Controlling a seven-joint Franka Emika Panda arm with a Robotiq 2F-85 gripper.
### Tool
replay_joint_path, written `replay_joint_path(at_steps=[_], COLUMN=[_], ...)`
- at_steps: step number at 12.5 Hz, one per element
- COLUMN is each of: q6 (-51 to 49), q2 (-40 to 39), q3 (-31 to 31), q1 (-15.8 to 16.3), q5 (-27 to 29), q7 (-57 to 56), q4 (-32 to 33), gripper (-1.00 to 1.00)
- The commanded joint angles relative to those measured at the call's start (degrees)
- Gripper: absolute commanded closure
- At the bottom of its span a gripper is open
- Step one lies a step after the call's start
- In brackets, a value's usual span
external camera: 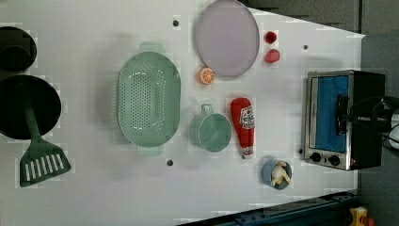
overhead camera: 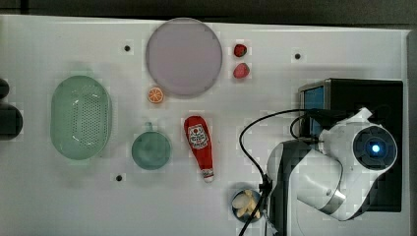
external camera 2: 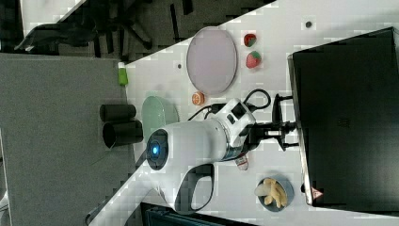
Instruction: Flap open oven.
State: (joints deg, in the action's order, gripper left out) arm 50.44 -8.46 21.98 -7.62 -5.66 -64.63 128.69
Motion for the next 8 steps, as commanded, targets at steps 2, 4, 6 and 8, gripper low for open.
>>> replay_joint_path(at_steps=[2,4,6,8], q6=[0.1,-0.1,-0.9,-1.6], q2=[-0.2,-0.2,-0.4,-1.0], q3=[-2.2,-3.6,-5.2,-7.0], q1=[2.1,3.1,4.1,4.9], q5=[-5.2,-12.0,-17.0,-21.2], q7=[2.3,10.7,17.6,21.2], q4=[0.5,1.2,1.9,2.2], gripper=[0.65,0.65,0.65,0.65])
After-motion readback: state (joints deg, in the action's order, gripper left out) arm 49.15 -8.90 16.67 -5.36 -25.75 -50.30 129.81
